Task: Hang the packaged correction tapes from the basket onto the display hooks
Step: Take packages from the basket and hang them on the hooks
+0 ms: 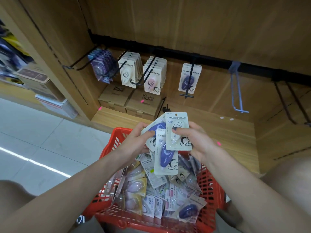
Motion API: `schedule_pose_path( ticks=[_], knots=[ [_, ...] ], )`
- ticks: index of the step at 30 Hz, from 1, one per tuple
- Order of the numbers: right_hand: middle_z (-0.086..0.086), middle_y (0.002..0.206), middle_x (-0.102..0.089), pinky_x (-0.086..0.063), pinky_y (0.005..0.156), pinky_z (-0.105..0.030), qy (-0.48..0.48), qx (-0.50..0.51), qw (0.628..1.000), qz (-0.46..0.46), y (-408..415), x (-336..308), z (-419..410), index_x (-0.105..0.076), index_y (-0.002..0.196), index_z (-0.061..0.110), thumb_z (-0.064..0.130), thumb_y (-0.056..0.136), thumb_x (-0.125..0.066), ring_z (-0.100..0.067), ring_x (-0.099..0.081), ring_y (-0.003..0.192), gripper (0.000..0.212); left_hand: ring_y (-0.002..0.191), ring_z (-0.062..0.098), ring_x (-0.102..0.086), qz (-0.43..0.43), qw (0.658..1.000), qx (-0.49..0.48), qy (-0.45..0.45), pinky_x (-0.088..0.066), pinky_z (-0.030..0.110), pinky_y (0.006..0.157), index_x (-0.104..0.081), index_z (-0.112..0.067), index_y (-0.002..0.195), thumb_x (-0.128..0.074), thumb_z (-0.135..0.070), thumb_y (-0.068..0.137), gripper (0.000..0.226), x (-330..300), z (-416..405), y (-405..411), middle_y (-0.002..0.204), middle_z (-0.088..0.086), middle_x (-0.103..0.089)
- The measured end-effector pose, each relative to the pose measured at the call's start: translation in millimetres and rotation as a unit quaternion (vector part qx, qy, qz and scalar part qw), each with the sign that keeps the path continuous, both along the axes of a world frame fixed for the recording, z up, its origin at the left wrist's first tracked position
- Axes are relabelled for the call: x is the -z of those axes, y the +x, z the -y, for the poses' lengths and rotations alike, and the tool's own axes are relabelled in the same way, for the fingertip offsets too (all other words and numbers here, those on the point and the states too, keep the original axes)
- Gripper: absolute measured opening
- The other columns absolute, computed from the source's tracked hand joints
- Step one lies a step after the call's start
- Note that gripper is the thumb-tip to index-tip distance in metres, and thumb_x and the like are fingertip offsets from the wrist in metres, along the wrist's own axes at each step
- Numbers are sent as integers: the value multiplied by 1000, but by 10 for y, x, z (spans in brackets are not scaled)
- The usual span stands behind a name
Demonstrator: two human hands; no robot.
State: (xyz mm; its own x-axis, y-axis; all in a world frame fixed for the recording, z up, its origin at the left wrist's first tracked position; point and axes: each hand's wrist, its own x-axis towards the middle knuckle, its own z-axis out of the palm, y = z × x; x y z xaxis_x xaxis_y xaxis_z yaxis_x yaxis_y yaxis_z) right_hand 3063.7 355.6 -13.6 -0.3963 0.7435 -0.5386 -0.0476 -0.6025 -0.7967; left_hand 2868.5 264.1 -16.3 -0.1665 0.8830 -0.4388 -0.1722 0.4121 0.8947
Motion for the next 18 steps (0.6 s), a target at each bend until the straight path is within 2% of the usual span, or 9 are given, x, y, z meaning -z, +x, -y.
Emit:
schedule_pose_path(
  ticks=[4, 6, 8, 11, 14, 18],
  knots=[
    [-17, 111, -78, -62, 83, -59, -15, 21, 1000, -16, -29, 50, 109, -69, 123, 9, 0, 84, -79, -39, -77, 101, 41, 100, 29, -77, 11, 1000, 7, 14, -63, 46, 82, -54, -19, 113, -65, -30, 103, 19, 83, 45, 44, 110, 10, -79],
    [-18, 111, -78, -62, 84, -62, -18, 34, 999, -26, -43, 46, 151, -69, 122, 10, 2, 83, -80, -39, -77, 101, 42, 99, 29, -78, 21, 999, 15, 28, -63, 41, 76, -53, -21, 115, -74, -35, 95, 33, 102, 64, 81, 111, 7, -79],
    [-18, 111, -78, -62, 82, -62, -20, 44, 998, -38, -52, 30, 177, -68, 122, 10, 1, 85, -79, -40, -77, 100, 40, 99, 30, -78, 14, 999, 16, 35, -63, 42, 77, -54, -23, 116, -82, -37, 87, 43, 118, 67, 88, 111, 6, -79],
    [-18, 111, -78, -62, 83, -62, -26, 46, 997, -50, -54, 2, 184, -66, 124, 11, 0, 88, -76, -40, -77, 101, 39, 98, 30, -78, 18, 999, 7, 44, -63, 38, 74, -56, -25, 114, -82, -34, 87, 38, 119, 57, 70, 111, 7, -79],
    [-18, 114, -77, -62, 82, -60, -30, 37, 997, -66, -46, -34, 170, -65, 126, 12, -1, 90, -74, -40, -76, 103, 39, 96, 30, -78, 28, 998, -22, 44, -62, 33, 69, -54, -17, 119, -76, -23, 95, 34, 113, 41, 44, 110, 9, -79],
    [-18, 121, -75, -58, 93, -64, -23, 27, 997, -65, -5, -63, 161, -65, 130, 11, -2, 92, -69, -40, -73, 111, 40, 96, 31, -78, 17, 998, -35, 44, -63, 39, 72, -54, -16, 118, -75, -20, 96, 30, 100, 16, -5, 109, 10, -80]
  ],
)
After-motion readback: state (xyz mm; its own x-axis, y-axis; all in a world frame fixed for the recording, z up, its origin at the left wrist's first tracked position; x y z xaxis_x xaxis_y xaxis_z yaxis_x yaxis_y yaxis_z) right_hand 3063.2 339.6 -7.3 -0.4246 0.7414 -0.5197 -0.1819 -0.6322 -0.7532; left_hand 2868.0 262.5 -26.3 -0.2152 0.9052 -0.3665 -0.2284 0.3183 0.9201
